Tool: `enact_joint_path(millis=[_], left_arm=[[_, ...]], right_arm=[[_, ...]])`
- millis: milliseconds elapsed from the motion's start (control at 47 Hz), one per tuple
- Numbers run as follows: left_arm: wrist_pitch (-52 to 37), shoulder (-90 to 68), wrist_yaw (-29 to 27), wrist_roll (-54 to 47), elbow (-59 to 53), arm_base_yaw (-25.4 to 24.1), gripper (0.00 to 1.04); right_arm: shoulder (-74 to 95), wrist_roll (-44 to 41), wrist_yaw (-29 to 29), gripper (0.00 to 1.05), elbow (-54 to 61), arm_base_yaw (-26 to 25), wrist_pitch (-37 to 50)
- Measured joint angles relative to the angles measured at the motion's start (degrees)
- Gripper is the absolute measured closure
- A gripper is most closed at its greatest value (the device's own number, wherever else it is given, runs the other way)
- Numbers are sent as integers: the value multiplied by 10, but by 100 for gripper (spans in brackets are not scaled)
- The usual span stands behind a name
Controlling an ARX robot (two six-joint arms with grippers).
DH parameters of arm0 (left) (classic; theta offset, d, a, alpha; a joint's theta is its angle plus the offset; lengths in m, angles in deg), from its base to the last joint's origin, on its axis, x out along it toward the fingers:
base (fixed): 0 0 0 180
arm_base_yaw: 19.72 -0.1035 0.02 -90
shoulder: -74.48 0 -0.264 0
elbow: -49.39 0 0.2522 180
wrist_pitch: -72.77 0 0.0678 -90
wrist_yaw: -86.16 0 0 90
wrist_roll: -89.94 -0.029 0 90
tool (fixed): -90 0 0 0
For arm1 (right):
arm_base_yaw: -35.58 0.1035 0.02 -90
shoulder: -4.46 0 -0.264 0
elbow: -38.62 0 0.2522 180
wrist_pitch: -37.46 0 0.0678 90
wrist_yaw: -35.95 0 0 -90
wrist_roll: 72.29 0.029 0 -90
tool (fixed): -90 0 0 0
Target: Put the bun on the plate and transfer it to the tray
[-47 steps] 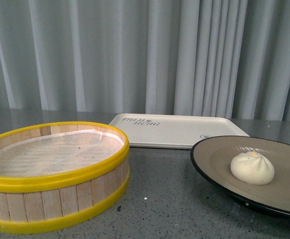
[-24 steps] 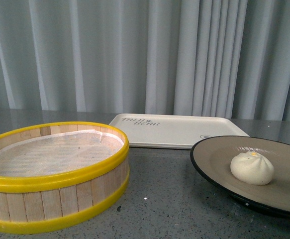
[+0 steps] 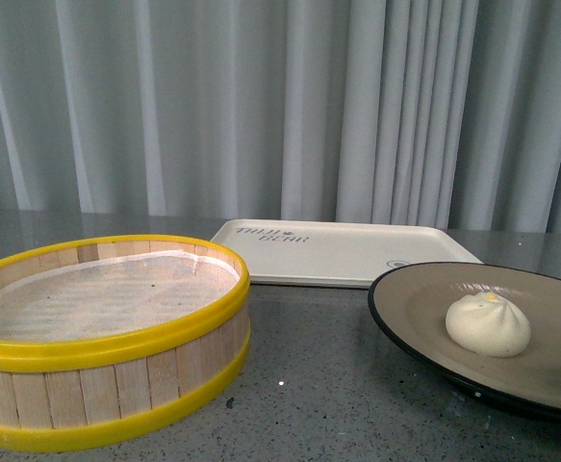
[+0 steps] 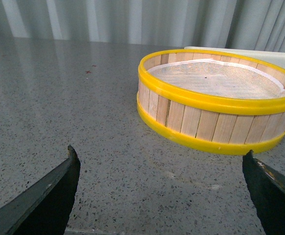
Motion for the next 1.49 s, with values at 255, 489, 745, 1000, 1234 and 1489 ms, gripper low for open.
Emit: enact_joint_path(millis=[255,489,745,1000,1234,1489], left_arm=[[0,0,0,0,0,0,7],[0,0,0,0,0,0,7],[0,0,0,0,0,0,7],[0,0,0,0,0,0,7],[0,0,0,0,0,0,7],[0,0,0,0,0,0,7]], right_arm=[[-7,-29,-3,98,-2,0,-7],[-21,-67,6,101,7,-2,16],[-24,-157,52,101,33,3,105],[-4,-135,59,101,-30,1,180],[122,-81,16,101,-142,-46,245],[249,-56,-21,101,-221,-45,260]])
